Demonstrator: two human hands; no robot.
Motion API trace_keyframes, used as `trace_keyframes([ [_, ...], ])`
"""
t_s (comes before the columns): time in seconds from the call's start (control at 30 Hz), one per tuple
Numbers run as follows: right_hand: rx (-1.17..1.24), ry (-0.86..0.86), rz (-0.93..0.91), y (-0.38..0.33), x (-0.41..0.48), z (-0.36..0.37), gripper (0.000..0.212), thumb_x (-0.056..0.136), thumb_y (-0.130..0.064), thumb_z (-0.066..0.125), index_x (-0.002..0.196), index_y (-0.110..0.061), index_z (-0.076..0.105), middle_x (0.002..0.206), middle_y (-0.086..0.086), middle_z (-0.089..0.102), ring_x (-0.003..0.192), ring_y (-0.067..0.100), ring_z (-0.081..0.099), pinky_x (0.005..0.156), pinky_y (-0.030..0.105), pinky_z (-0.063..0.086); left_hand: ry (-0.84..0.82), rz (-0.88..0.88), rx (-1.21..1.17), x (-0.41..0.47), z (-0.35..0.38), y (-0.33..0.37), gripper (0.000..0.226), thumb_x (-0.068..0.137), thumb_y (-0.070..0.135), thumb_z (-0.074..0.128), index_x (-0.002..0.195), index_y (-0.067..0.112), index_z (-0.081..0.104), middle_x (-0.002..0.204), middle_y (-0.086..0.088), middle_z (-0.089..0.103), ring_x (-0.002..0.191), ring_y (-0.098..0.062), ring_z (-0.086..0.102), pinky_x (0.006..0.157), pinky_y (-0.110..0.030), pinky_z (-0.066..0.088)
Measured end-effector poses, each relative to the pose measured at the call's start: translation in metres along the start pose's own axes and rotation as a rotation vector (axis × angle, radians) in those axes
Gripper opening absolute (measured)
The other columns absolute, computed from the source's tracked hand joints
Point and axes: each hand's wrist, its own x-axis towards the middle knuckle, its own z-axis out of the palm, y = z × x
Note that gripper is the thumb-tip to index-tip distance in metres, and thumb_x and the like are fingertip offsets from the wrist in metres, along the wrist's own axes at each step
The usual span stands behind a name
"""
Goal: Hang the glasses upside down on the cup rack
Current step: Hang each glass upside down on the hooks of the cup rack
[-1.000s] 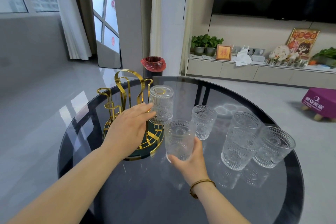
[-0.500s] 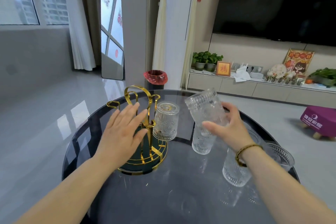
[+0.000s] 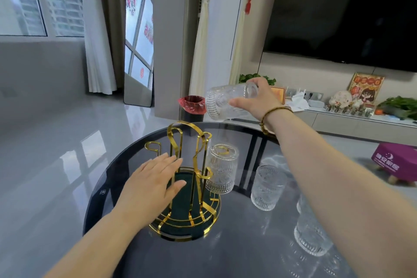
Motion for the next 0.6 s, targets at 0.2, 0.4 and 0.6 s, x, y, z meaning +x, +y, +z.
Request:
trace_keyframes([
  [0.2,-0.205,-0.135,-0.005,-0.012,0.022,0.025,0.076,0.067,-0.025,0.071,0.127,-0.014,0.027,0.132,0.010,0.041,0.103,0.021,0.041,0.082,0.029,0.034,0.043,-0.014,-0.046,-0.001,0.004,0.002,0.053,0.089,0.047,0.031,0.137,0.030,0.018,0.150,0.008,0.024,0.138,-0.008,0.012,0.108,-0.025,0.007],
  [0.4,-0.268,-0.174,-0.001,-0.011,0.028,0.045,0.077,0.066,-0.025,0.071,0.127,-0.011,0.027,0.134,0.011,0.039,0.116,0.027,0.041,0.094,0.037,0.037,0.098,-0.074,-0.096,-0.002,0.006,0.008,0.049,0.090,0.039,0.041,0.135,0.029,0.025,0.147,0.008,0.029,0.138,-0.008,0.014,0.110,-0.030,0.022],
  [0.6,-0.323,-0.233,-0.004,-0.007,0.028,0.066,0.078,0.065,-0.026,0.072,0.128,-0.013,0.028,0.134,0.011,0.040,0.117,0.029,0.041,0.086,0.033,0.036,0.130,-0.097,-0.114,-0.004,0.008,0.008,0.048,0.090,0.037,0.043,0.134,0.032,0.026,0.148,0.011,0.028,0.138,-0.006,0.013,0.108,-0.030,0.028],
])
